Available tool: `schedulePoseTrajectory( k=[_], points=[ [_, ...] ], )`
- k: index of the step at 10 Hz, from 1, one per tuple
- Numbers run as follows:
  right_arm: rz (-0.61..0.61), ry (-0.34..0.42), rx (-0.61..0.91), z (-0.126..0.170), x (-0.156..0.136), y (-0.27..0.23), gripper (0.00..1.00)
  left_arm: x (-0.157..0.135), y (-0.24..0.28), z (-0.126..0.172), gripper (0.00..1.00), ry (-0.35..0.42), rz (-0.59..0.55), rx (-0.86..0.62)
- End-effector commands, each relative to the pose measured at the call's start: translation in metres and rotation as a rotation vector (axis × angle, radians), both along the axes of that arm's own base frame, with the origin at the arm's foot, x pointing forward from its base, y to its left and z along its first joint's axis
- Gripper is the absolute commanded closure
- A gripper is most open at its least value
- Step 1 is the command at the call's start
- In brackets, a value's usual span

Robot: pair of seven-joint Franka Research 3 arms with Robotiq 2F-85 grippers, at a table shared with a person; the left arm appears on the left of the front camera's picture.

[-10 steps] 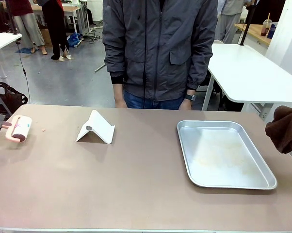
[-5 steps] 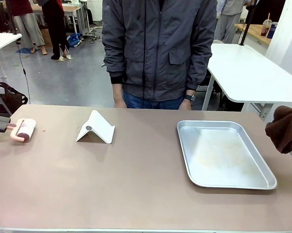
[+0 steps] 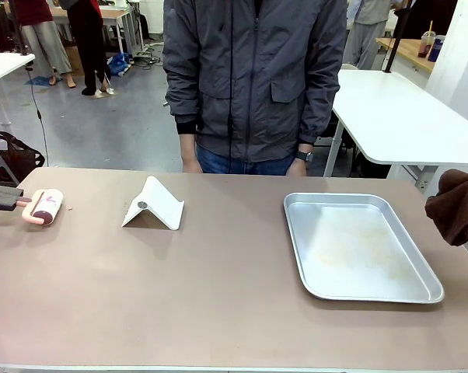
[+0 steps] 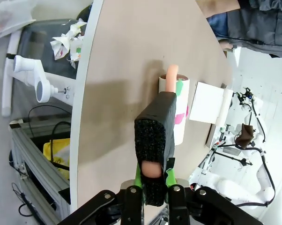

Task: Clean the surface of the table.
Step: Clean the area not pointed to by the person.

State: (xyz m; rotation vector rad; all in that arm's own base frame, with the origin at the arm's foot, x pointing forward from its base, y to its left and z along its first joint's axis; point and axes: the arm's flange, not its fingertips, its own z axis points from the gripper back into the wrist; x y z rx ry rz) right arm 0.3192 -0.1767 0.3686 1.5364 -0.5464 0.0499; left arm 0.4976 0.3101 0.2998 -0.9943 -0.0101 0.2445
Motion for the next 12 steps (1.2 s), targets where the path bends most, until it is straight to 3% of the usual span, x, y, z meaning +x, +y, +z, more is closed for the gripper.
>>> schedulePoseTrajectory(
  k=[1,8,10,12],
  points=[
    [-0.002,-0.017,0.021,0.005,0.003,0.0,0.91,0.001,-0.018,-0.012,0.81,0.019,-0.01,0.076],
    [-0.002,-0.017,0.021,0.005,0.003,0.0,0.91,0.003,-0.075,-0.023,0.81,0.009,-0.147,0.142],
    [-0.002,-0.017,0.021,0.005,0.003,0.0,0.91,0.005,-0.096,-0.019,0.81,-0.027,-0.202,0.101],
    [-0.002,-0.017,0.021,0.005,0.003,0.0,0.91,-0.001,-0.104,-0.002,0.81,-0.123,-0.248,-0.018]
  ],
)
